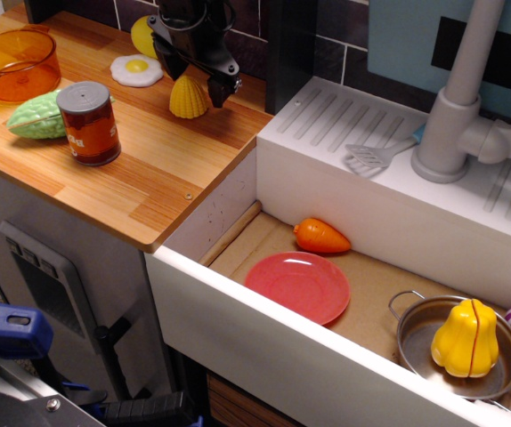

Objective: Put corn on plate

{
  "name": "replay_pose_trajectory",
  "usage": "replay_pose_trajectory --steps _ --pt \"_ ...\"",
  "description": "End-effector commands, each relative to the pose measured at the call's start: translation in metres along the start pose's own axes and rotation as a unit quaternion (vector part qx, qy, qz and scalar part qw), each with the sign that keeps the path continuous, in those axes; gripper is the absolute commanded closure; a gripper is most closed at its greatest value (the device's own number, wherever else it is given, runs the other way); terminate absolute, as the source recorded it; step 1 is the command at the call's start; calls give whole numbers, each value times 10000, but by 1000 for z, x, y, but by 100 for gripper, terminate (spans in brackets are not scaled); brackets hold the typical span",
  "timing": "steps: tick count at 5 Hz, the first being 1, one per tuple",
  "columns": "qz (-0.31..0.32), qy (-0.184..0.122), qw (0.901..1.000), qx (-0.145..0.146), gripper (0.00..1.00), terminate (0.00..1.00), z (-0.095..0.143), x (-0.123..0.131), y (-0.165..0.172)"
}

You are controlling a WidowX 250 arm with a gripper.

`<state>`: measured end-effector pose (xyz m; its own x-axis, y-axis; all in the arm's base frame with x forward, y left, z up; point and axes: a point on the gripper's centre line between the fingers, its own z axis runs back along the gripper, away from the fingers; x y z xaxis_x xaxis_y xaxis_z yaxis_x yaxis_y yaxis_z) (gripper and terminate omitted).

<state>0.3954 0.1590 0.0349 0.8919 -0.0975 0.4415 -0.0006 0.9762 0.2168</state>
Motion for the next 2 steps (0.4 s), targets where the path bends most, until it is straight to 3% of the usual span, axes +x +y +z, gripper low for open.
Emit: replay_pose_trajectory --steps 1,2 --pt "118 -254 9995 131 0 0 9 1 8" --pt "141 -256 9995 84 0 0 8 -6 11"
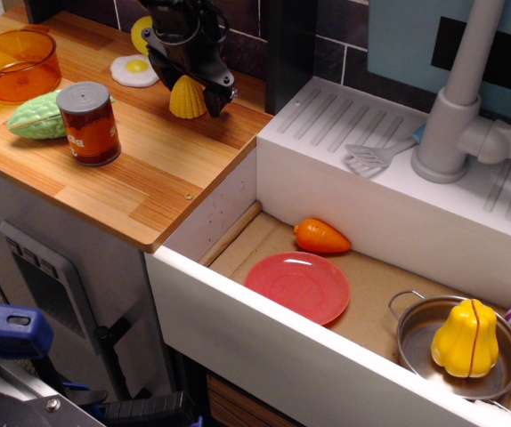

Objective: Put corn on plate

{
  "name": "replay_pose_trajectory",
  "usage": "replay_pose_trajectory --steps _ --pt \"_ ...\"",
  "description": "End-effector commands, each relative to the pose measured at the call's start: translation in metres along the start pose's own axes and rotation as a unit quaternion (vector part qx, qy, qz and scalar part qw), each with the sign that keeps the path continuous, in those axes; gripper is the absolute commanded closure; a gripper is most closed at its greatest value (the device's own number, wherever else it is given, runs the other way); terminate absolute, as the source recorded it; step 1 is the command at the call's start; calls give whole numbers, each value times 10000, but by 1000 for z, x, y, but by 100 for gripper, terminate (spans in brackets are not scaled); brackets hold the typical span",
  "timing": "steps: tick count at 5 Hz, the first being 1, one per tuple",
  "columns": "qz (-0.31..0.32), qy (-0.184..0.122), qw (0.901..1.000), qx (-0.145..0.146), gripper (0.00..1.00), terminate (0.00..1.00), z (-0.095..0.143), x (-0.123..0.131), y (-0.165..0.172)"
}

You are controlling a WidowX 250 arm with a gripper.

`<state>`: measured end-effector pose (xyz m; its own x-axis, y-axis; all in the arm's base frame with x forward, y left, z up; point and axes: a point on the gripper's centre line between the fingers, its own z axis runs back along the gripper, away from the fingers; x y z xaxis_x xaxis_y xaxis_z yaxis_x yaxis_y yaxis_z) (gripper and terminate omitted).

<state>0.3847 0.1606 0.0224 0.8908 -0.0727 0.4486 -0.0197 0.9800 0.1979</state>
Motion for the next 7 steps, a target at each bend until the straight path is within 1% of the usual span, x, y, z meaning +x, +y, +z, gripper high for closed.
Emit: replay_pose_trajectory --steps 1,2,3,4,5,6,7 --pt "-15 -208 9997 144 0 0 12 3 15" --pt "-28 -183 9998 73 100 0 10 6 17" --pt "153 -107 9996 193 100 0 36 12 2" --pt "99 187 9985 507 100 0 79 21 -21" --pt "-53 96 9999 54 100 0 83 12 -59" --pt "-291 31 9996 52 100 0 93 7 -95" --pt "-282 135 9993 -222 100 0 91 -15 -124"
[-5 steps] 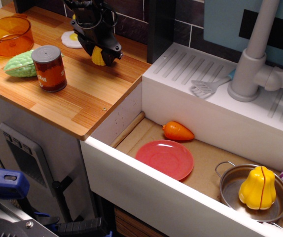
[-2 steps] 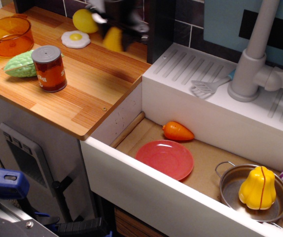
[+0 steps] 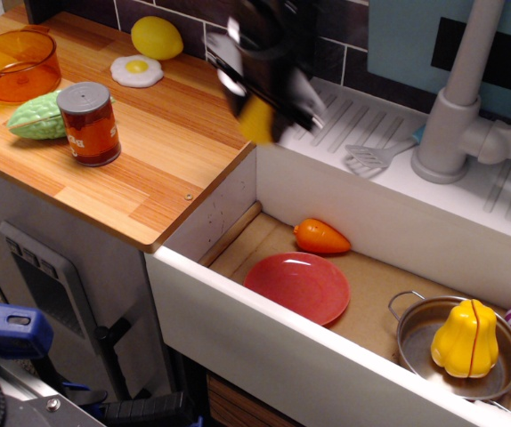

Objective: Put corn on plate

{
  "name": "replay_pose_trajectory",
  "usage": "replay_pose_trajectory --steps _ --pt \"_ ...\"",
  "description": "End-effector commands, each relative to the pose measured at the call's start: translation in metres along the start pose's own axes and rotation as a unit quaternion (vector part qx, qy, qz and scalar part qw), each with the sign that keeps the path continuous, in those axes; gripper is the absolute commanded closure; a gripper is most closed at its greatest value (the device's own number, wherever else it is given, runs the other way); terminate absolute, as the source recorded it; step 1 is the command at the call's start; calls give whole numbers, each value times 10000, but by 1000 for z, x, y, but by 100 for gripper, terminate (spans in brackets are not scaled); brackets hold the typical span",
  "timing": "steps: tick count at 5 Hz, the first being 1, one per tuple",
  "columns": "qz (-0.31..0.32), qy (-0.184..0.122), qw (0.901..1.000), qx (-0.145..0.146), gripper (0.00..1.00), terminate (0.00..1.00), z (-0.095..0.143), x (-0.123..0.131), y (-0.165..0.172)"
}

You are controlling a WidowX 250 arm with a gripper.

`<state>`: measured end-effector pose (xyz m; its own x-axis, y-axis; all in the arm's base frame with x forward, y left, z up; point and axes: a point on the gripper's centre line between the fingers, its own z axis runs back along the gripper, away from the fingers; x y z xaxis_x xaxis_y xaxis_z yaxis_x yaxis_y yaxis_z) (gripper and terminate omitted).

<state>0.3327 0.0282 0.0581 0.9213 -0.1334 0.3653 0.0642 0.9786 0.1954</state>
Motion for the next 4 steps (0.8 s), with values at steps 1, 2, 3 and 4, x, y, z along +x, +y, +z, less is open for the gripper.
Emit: replay_pose_trajectory --steps 1,2,3,4 --pt "239 -276 9990 -273 100 0 -7 -12 -22" --pt "335 -208 9982 -459 100 0 -26 -23 -32" --pt "365 -127 9971 -649 100 0 -42 -35 -37" --pt "416 -76 9965 -724 100 100 -48 -51 -46"
